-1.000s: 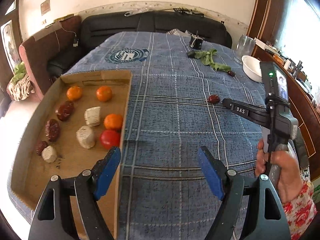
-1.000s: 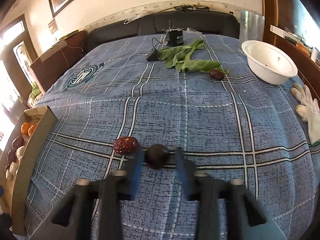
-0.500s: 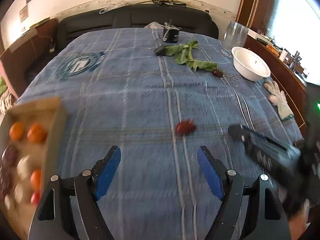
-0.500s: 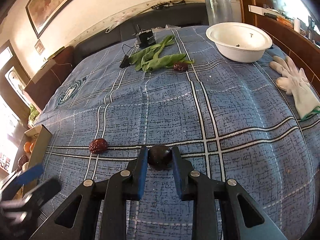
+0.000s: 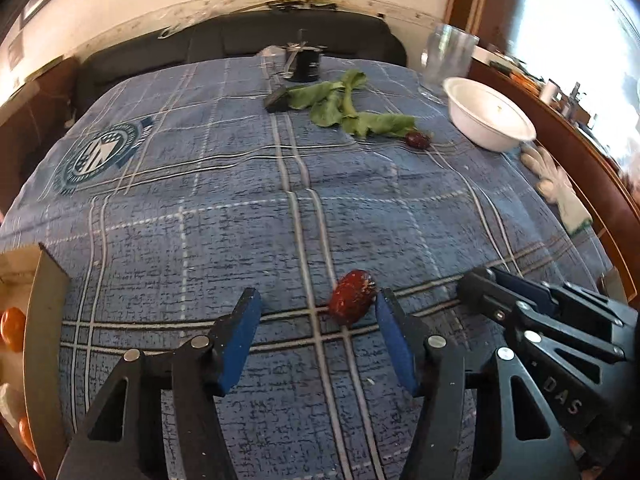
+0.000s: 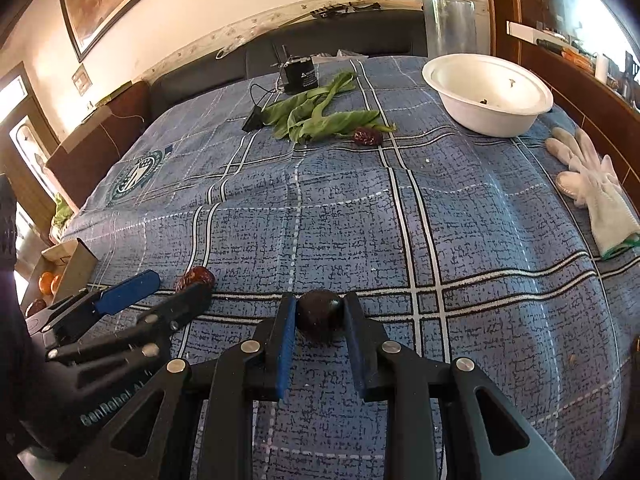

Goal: Organize fruits
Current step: 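Grasp the red date with the left tool while the right tool grasps the dark plum, then carry the date and plum into the tray and open both tools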

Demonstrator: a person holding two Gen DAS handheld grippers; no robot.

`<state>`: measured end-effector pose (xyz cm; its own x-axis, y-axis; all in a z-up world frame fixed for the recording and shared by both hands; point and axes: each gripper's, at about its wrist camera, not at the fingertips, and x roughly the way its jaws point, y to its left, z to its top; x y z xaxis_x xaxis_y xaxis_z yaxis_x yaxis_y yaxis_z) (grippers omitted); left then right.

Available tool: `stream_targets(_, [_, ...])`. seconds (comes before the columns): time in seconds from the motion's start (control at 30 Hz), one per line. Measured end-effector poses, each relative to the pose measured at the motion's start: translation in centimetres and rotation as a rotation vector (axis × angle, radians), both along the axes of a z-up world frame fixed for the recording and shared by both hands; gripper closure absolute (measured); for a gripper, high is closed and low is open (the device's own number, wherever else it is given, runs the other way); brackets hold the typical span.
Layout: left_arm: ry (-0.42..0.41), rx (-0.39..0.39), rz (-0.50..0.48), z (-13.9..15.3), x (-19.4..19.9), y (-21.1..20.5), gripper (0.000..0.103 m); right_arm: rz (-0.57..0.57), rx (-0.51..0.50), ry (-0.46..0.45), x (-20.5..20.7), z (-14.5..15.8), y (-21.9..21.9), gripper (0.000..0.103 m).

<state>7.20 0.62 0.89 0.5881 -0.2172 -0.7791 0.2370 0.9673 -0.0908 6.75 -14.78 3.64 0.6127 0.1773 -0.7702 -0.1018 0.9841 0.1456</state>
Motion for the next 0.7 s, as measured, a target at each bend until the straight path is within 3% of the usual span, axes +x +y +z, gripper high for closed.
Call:
stream_targets(0.03, [-0.001,-0.003,-0.017,0.0,0.0,-0.2,0.045,-0.001,-0.001,-0.003,0.0,0.0,0.0,0.076])
stream_targets(0.1, [-0.007,-0.008,-0.022,0.1,-0.3,0.0,0.067,-0.003,0.001,-0.005,0.0,0.0,-0.1,0.077])
stream_targets(0.17, [-0.008,-0.020,-0.014,0.0,-0.3,0.2,0.073,-0.006,0.012,-0.003,0.0,0.0,-0.2,0.078])
stream_targets(0.33, [-0.002,-0.083,0.003,0.0,0.1,1.0,0.072,-0.008,0.039,0.002,-0.2,0.0,-0.4,0.078])
stream_targets(0.43, [-0.001,-0.122,0.006,0.1,0.4,1.3,0.058,-0.005,0.036,0.002,-0.3,0.0,-0.2,0.078])
stream_targets(0.57, [0.001,-0.128,-0.006,0.1,0.7,1.0,0.056,-0.008,0.039,0.001,-0.3,0.0,-0.2,0.077])
stream_targets(0.67, [0.005,-0.099,-0.036,0.0,0.6,0.4,0.081,-0.010,0.038,-0.001,-0.3,0.0,-0.1,0.078])
stream_targets(0.7, [0.005,-0.097,-0.038,0.1,0.5,0.4,0.082,-0.009,0.039,0.000,-0.3,0.0,-0.1,0.078])
